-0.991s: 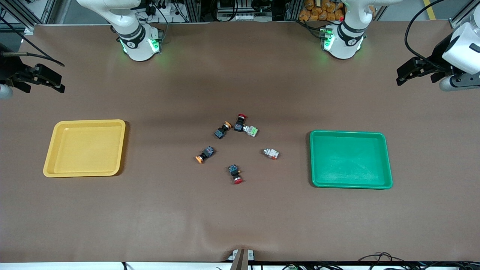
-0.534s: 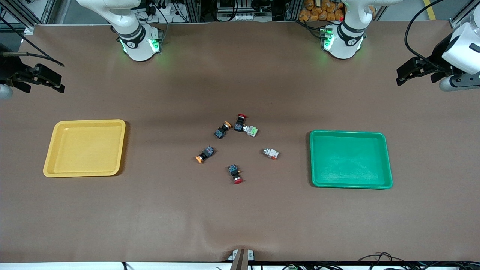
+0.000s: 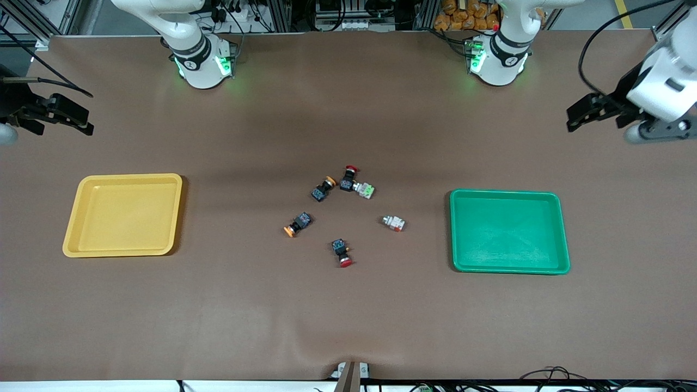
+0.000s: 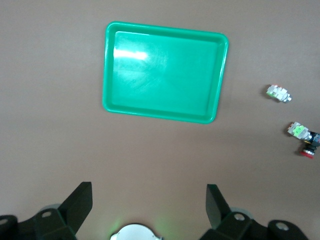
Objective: Place green and yellow buttons in trays
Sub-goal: 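Move the left gripper toward the white button beside the green tray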
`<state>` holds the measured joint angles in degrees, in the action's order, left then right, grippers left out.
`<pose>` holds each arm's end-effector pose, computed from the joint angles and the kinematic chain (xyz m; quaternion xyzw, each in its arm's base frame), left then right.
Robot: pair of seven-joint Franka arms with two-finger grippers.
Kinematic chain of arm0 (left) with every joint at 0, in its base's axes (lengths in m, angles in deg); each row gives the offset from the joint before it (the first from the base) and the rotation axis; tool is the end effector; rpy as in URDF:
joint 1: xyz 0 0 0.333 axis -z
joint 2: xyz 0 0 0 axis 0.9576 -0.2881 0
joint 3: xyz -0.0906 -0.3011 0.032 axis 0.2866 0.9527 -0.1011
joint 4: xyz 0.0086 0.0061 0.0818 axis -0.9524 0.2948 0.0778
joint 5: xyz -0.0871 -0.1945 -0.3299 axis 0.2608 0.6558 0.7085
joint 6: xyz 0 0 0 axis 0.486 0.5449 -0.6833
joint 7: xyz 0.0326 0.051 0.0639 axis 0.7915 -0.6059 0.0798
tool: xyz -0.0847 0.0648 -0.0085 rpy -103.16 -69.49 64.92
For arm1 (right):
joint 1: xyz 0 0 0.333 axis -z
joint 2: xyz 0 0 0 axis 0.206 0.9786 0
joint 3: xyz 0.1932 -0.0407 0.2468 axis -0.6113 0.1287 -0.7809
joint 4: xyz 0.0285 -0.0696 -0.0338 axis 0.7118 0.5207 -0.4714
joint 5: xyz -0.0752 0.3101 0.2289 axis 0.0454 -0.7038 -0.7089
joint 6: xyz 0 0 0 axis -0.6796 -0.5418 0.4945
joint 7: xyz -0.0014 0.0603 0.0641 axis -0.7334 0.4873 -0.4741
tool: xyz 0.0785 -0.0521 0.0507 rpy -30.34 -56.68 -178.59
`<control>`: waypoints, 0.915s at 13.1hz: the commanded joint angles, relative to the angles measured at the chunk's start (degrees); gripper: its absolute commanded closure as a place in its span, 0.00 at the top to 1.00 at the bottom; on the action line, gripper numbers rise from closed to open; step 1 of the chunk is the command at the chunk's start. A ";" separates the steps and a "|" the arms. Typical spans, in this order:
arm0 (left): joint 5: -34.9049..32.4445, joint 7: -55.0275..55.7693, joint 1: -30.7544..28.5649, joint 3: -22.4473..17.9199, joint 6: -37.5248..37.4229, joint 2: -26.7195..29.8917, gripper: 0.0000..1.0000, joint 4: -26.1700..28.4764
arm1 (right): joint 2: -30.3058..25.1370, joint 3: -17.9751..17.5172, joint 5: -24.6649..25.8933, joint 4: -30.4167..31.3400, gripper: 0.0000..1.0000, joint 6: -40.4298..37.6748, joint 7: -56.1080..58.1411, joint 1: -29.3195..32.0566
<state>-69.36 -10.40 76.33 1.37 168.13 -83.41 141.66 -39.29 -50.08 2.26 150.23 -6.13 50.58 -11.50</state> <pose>0.5358 -0.0842 0.6214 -0.9988 -0.0343 0.0331 0.0087 0.5356 0.0073 0.6503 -0.9994 0.0106 0.0335 0.0018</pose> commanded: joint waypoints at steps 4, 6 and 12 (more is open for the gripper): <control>0.36 12.32 0.27 5.30 2.91 -7.19 1.00 -2.66 | 1.25 -0.15 0.75 -1.31 1.00 -0.71 0.47 0.58; 0.27 19.98 0.27 7.67 7.21 -10.09 1.00 -3.01 | 1.60 -0.15 0.75 -1.31 1.00 -0.54 0.47 0.58; -0.96 41.27 8.78 9.62 15.92 -22.13 1.00 -3.27 | 2.92 -0.15 1.19 -1.48 1.00 -0.10 0.47 0.23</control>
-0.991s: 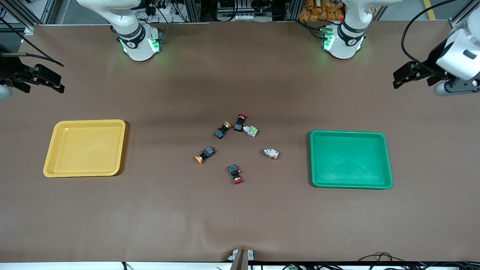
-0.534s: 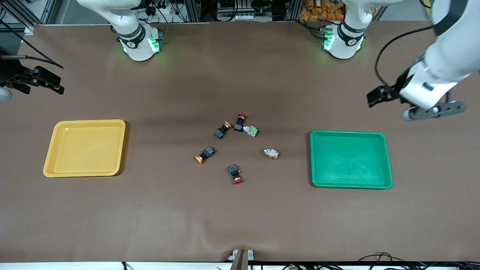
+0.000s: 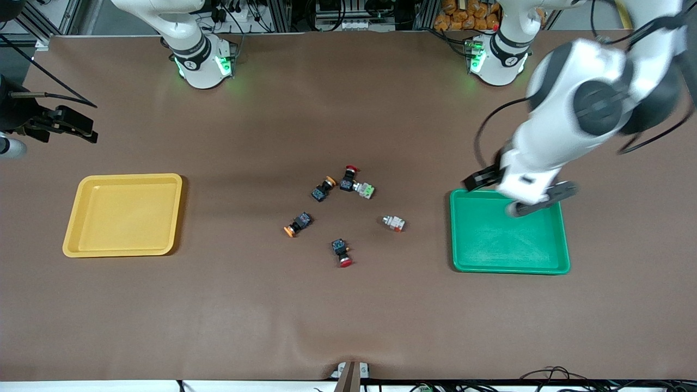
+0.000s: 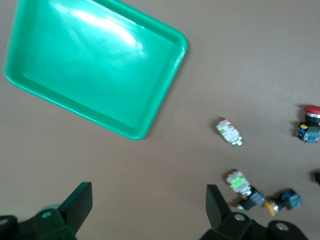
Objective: Place green and yellow buttons in trays
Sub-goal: 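Grasp the white button with the left gripper while the right gripper reaches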
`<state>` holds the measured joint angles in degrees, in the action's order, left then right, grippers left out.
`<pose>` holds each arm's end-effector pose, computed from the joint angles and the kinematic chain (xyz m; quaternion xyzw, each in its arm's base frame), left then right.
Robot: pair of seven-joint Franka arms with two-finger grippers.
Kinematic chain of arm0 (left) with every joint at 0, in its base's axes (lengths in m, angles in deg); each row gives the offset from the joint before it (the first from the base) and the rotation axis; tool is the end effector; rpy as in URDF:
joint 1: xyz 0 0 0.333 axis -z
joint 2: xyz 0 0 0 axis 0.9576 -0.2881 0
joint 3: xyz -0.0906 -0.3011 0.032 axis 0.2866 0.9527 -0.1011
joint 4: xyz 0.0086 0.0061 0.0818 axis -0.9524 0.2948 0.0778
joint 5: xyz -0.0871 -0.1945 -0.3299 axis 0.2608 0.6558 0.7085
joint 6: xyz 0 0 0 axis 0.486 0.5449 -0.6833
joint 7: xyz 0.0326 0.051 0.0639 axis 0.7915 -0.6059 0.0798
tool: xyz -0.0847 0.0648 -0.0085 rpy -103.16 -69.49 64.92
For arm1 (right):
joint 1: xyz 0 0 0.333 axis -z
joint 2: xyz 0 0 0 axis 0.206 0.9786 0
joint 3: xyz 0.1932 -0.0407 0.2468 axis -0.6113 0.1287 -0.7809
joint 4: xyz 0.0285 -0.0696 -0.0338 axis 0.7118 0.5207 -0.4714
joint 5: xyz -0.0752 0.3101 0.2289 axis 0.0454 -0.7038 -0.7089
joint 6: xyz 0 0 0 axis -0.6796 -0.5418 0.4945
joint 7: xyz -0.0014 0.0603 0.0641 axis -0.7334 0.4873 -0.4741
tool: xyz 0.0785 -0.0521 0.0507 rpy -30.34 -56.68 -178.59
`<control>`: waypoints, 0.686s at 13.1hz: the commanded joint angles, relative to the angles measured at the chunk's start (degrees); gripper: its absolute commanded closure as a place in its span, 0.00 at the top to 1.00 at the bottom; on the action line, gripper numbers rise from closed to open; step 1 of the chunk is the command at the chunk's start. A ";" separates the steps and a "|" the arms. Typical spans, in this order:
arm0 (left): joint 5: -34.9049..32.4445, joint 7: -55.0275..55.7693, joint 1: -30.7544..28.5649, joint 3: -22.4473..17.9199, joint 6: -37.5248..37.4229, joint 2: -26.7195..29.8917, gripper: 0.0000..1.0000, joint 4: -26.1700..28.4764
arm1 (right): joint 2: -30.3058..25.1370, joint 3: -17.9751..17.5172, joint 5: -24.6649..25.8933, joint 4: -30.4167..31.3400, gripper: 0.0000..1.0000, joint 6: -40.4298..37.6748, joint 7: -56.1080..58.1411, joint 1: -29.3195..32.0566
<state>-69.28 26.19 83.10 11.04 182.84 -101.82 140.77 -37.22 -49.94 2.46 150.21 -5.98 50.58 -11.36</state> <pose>0.5852 -0.2569 0.4636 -0.9751 -0.2117 0.0665 0.0005 0.5471 0.0042 0.6311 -0.9987 0.0133 0.0500 0.0002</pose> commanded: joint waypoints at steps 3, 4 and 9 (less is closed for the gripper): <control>-0.87 5.14 2.55 0.03 3.24 -7.15 1.00 -3.17 | 1.90 -0.29 1.08 -1.46 1.00 -0.16 0.46 0.35; -0.70 6.01 2.63 0.03 3.24 -8.12 1.00 -3.52 | 4.52 -0.29 1.17 -1.55 1.00 0.63 0.46 0.09; -0.35 12.07 4.30 0.12 7.45 -13.57 1.00 -4.75 | 7.79 -0.29 2.41 -1.46 1.00 0.90 -0.49 0.44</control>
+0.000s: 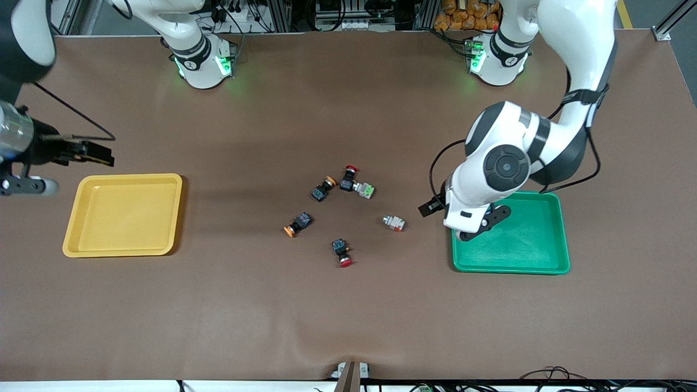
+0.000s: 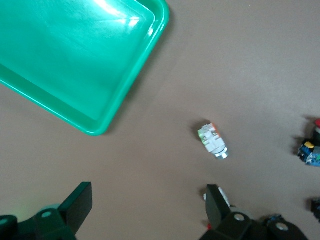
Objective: Place green and yellow buttons in trays
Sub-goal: 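Grasp the white button with the left gripper while the right gripper reaches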
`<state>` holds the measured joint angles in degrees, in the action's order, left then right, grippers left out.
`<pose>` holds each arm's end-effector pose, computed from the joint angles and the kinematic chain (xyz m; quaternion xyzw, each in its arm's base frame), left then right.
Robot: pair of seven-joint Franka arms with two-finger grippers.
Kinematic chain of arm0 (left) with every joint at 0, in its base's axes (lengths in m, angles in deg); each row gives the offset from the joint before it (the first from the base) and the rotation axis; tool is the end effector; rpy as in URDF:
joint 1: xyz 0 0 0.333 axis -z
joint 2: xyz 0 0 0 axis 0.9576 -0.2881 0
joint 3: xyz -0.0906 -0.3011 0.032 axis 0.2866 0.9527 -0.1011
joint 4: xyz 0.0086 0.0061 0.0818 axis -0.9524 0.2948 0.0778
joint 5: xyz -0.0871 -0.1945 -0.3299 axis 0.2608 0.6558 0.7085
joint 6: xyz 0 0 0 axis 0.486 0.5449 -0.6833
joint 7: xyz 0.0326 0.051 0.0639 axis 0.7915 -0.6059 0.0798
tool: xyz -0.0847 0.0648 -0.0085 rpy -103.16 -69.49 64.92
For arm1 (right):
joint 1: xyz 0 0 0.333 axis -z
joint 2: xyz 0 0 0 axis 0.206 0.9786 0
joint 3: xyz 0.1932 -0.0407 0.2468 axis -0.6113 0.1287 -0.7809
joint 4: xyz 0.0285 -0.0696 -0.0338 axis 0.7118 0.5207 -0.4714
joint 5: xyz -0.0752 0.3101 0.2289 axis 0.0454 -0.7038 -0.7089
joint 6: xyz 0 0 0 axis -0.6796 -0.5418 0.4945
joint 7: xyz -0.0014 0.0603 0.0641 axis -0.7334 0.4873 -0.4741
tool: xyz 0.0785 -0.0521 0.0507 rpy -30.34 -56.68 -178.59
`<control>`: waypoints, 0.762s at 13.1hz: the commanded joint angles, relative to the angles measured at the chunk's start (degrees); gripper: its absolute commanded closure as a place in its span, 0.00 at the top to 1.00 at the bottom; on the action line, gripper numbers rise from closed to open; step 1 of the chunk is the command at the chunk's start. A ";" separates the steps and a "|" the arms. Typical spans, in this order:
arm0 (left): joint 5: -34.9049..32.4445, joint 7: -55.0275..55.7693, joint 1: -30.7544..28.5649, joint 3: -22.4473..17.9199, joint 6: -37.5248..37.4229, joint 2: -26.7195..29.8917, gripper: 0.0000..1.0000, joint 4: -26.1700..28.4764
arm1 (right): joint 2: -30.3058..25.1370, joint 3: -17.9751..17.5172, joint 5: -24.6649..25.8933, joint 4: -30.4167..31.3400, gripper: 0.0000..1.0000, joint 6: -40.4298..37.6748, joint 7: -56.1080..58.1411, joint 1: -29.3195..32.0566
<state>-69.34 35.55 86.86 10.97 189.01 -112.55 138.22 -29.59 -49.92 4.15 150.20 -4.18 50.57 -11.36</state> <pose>0.6024 -0.3048 0.3721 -0.9596 -0.2659 0.0923 0.0014 0.5858 0.0002 0.5579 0.9948 -0.0137 -0.1003 0.0146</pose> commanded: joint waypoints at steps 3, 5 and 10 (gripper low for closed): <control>-0.37 7.80 2.74 0.11 4.79 -5.56 1.00 -2.21 | 0.95 -0.39 0.18 -1.72 1.00 0.41 -3.20 -0.17; -0.54 9.47 3.44 0.02 6.72 -7.67 1.00 -2.82 | 2.26 -0.66 0.00 -1.63 1.00 1.47 -8.99 -1.49; -1.07 13.26 5.38 -0.60 12.18 -11.90 1.00 -3.44 | 6.04 -0.66 -7.44 -1.63 1.00 4.54 -14.46 -2.47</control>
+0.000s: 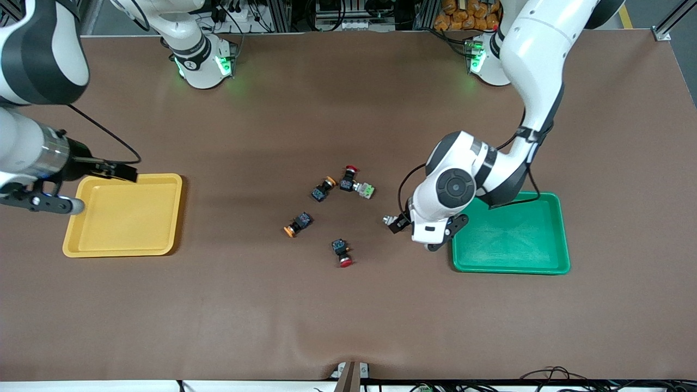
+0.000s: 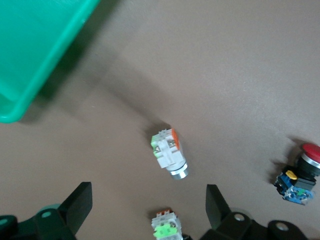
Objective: Place green and yellow buttons in trays
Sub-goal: 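Grasp the white button with the left gripper while the right gripper reaches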
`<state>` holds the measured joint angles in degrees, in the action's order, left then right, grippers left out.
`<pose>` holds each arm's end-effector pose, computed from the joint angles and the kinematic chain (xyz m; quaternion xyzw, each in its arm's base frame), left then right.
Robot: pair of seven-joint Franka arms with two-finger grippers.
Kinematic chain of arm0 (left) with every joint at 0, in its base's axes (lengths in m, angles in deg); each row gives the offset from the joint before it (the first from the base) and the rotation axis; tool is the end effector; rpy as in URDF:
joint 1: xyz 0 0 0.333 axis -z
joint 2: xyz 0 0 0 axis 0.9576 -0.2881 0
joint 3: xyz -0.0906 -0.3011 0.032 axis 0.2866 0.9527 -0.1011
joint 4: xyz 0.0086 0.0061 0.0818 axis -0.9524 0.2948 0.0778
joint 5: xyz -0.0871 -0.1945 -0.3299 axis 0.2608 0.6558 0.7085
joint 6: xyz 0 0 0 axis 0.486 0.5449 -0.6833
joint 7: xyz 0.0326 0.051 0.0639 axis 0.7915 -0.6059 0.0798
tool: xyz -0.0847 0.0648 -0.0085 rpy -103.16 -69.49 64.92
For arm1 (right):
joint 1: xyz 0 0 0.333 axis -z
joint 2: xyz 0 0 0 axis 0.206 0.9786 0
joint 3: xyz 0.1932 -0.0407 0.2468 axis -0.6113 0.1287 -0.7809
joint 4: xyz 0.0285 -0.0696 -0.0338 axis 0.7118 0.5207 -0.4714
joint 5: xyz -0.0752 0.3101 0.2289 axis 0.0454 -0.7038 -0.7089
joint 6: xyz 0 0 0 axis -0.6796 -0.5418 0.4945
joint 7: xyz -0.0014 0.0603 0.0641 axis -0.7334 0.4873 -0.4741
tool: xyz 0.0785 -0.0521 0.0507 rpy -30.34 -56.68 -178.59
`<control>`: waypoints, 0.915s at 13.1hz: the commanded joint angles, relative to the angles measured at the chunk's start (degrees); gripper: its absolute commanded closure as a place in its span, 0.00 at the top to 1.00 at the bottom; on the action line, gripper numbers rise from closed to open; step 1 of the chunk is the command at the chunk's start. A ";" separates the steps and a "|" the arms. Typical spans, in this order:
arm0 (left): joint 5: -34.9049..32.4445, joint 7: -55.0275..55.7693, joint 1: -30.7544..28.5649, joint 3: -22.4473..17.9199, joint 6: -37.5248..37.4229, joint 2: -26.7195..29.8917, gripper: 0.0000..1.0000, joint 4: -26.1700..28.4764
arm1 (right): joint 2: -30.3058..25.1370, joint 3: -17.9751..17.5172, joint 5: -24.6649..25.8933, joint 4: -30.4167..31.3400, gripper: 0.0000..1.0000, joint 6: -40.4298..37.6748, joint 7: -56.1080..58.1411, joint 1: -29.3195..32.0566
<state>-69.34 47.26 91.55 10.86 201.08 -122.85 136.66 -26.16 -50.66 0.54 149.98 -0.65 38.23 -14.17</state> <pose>0.6031 -0.3640 0.2790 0.9368 0.3380 -0.0873 0.0226 0.6046 0.0441 0.5281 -0.9908 0.0906 0.0999 0.0051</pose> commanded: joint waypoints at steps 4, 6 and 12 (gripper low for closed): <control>-1.07 1.82 0.78 -0.40 0.99 -3.53 1.00 -1.80 | 6.21 0.08 -6.05 -1.23 1.00 3.21 -9.92 -0.87; -1.77 3.39 2.44 -0.75 2.92 -4.58 1.00 -1.36 | 8.32 -0.01 -6.83 -1.23 1.00 4.43 -13.01 -2.36; -1.86 11.21 2.71 -2.51 6.00 -6.96 1.00 -1.71 | 15.35 -0.01 -13.78 -0.88 1.00 8.22 -21.53 -4.73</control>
<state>-69.85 55.27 93.74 9.04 206.19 -128.63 136.39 -12.54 -50.73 -11.97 150.14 7.38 20.12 -17.30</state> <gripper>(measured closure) 0.000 0.000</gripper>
